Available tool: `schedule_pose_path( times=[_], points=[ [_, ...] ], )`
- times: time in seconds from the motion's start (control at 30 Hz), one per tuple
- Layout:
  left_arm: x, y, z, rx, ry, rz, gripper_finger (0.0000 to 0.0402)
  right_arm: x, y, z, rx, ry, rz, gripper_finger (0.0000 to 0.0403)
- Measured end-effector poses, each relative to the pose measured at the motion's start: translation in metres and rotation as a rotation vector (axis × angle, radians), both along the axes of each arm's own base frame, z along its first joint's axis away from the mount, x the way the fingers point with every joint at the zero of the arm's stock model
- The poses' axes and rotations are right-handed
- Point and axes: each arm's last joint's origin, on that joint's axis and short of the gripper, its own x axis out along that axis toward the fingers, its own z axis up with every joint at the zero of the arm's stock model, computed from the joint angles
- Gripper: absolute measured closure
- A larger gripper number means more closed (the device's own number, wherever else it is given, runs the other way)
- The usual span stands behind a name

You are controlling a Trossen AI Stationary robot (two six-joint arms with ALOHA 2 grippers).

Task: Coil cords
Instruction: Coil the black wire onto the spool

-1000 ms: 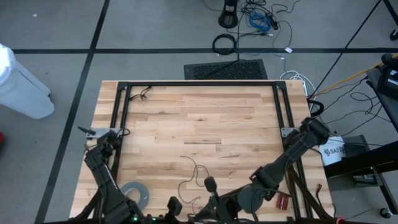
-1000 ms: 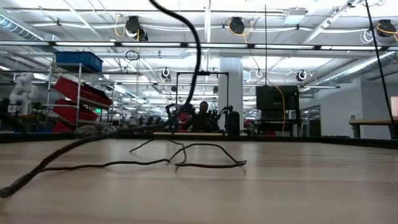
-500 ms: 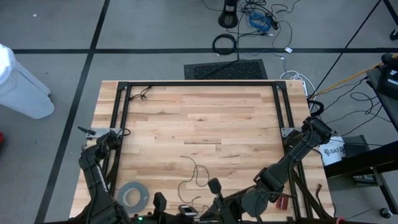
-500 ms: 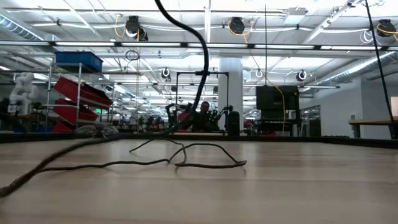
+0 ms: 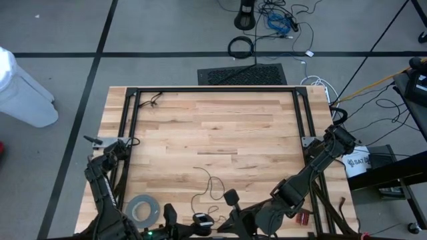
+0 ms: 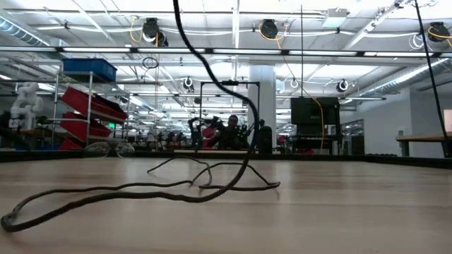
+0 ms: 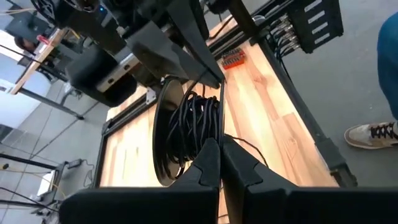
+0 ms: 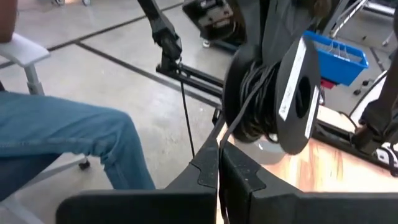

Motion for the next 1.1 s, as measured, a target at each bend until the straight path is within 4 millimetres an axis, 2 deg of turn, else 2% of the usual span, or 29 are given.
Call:
schedule_pose_path(
  times=[0.27, 0.4, 0.5, 0.6, 0.8, 0.93, 1.1],
  points=[
    [0.001, -0.006, 0.009, 0.037, -0.047, -0.062, 0.0401, -0.001, -0.003, -0.009, -0.074, 0.067, 0.011, 0.0383],
    [0.002, -0.008, 0.012, 0.053, -0.062, -0.083, 0.0401, -0.003, -0.007, -0.002, -0.073, 0.049, 0.01, 0.036],
    [0.002, -0.007, 0.012, 0.059, -0.059, -0.084, 0.0401, -0.014, -0.014, 0.011, -0.07, 0.047, -0.011, 0.0342],
    [0.003, -0.007, 0.012, 0.063, -0.064, -0.076, 0.0401, -0.032, -0.02, 0.019, -0.055, 0.117, -0.026, 0.0327],
    [0.004, -0.004, 0.016, 0.092, -0.119, -0.015, 0.0401, -0.054, -0.027, 0.021, -0.037, 0.247, -0.063, 0.031],
    [0.012, 0.002, 0.017, 0.12, -0.13, 0.019, 0.0401, -0.055, -0.024, 0.023, -0.106, 0.181, -0.093, 0.0309],
    [0.022, 0.011, 0.016, 0.132, -0.106, 0.027, 0.0401, -0.052, -0.023, 0.034, -0.203, 0.001, -0.187, 0.0309]
  ],
)
